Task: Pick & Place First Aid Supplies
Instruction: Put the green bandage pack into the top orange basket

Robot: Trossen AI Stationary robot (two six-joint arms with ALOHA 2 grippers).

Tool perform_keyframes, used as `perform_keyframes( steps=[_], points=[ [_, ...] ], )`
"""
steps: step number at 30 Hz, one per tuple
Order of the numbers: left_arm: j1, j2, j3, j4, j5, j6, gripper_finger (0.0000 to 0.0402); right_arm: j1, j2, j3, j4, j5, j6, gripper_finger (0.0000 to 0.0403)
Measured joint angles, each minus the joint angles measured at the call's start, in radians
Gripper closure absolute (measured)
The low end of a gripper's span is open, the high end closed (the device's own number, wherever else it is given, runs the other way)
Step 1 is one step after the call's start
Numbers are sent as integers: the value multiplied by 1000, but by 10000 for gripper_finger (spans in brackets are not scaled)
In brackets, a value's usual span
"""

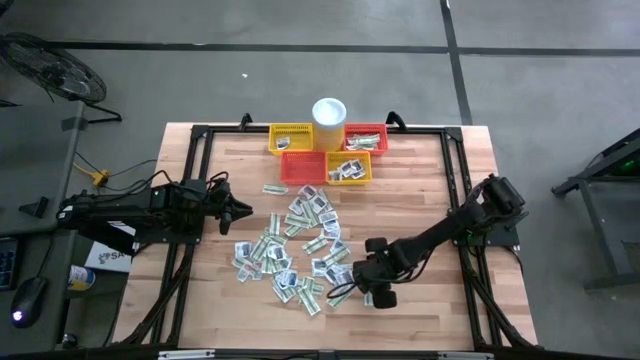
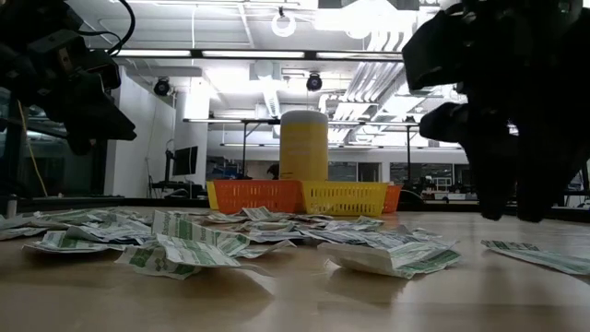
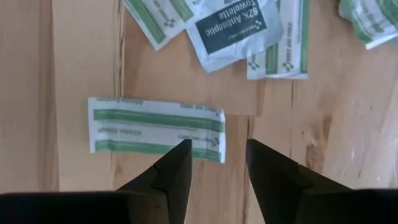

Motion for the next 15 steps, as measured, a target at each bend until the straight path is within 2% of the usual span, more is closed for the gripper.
perform_keyframes(
  steps=[9, 15],
  points=[
    [0, 0, 0, 0, 0, 0, 321, 12, 70, 2, 54, 1, 24, 260],
    [0, 0, 0, -1, 0, 0, 321, 32, 102, 6, 54, 21, 53, 285]
  ],
)
